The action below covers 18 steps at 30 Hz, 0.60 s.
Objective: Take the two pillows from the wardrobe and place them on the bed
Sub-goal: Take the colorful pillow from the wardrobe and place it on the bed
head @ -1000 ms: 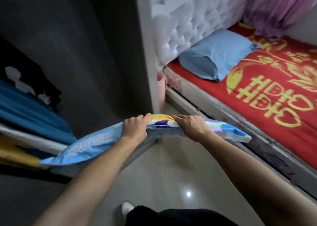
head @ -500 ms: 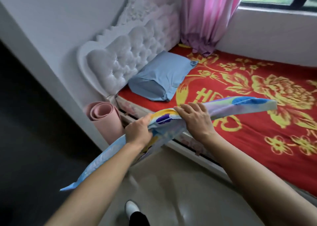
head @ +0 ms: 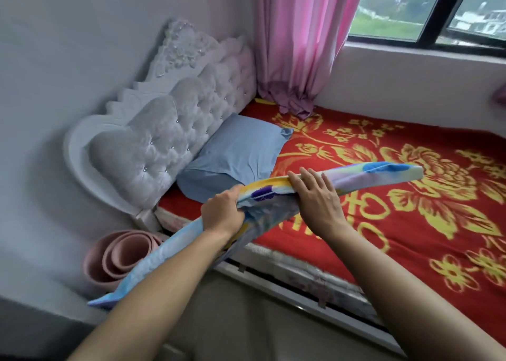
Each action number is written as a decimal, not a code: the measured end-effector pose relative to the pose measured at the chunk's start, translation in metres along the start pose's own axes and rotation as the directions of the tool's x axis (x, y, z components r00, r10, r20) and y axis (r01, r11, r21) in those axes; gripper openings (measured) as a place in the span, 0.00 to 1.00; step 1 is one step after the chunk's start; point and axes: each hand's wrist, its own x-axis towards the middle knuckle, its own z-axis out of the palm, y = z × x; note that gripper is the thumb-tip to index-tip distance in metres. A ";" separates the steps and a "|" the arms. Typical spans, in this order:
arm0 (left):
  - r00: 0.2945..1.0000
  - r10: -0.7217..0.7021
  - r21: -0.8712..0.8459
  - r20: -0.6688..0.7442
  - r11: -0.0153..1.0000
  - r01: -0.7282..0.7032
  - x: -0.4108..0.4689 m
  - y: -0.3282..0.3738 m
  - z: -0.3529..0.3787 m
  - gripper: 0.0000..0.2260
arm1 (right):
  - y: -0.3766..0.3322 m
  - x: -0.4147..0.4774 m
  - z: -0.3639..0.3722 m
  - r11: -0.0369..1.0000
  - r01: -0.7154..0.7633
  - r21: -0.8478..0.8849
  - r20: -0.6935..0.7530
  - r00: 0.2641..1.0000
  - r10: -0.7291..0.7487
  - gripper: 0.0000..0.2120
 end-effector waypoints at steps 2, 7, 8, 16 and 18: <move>1.000 0.016 0.008 0.012 1.000 -0.016 0.033 -0.005 0.003 0.23 | 0.001 0.022 0.008 0.995 -0.081 0.057 -0.007 0.997 0.081 0.31; 0.999 -0.015 -0.048 0.028 0.999 0.016 0.118 -0.024 0.015 0.24 | 0.011 0.071 0.038 0.973 -0.197 0.119 -0.110 0.971 0.210 0.41; 0.999 -0.030 -0.065 0.030 0.997 0.032 0.135 -0.028 0.019 0.24 | 0.015 0.081 0.047 0.965 -0.218 0.143 -0.122 0.964 0.236 0.42; 0.994 -0.111 -0.198 0.006 0.974 0.110 0.274 -0.037 0.038 0.18 | 0.040 0.201 0.139 0.679 -0.534 0.504 0.310 0.845 0.435 0.49; 0.994 -0.113 -0.255 0.005 0.961 0.110 0.305 -0.040 0.040 0.14 | 0.040 0.239 0.158 0.500 -0.621 0.604 0.478 0.784 0.395 0.48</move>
